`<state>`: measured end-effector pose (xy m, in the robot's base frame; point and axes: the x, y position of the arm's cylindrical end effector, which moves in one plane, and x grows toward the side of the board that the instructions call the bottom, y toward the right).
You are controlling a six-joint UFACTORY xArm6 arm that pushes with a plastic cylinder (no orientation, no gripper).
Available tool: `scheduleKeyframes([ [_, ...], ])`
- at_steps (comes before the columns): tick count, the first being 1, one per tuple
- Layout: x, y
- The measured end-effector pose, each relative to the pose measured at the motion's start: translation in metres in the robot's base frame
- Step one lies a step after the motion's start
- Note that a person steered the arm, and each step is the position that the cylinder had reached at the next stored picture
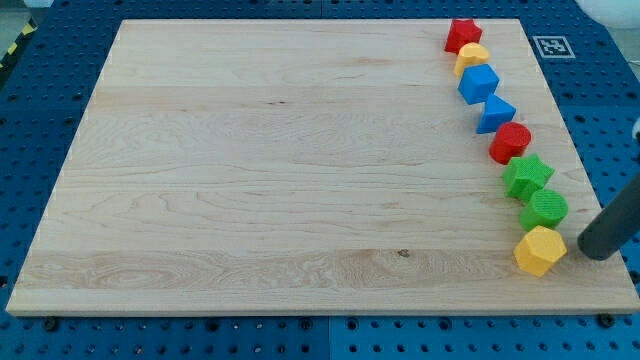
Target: Adjust the green circle above the hexagon
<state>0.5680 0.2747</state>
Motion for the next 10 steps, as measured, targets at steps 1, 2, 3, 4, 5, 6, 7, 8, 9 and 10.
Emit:
scheduleKeyframes([
  [1,-0.014,0.004],
  [2,-0.028,0.004],
  [3,-0.029,0.004],
  [4,-0.033,-0.001],
  [5,-0.033,-0.007],
  [6,-0.033,-0.014],
  [7,-0.033,-0.019],
  [8,-0.033,-0.03],
  [9,-0.033,-0.035],
  [10,-0.033,-0.035],
])
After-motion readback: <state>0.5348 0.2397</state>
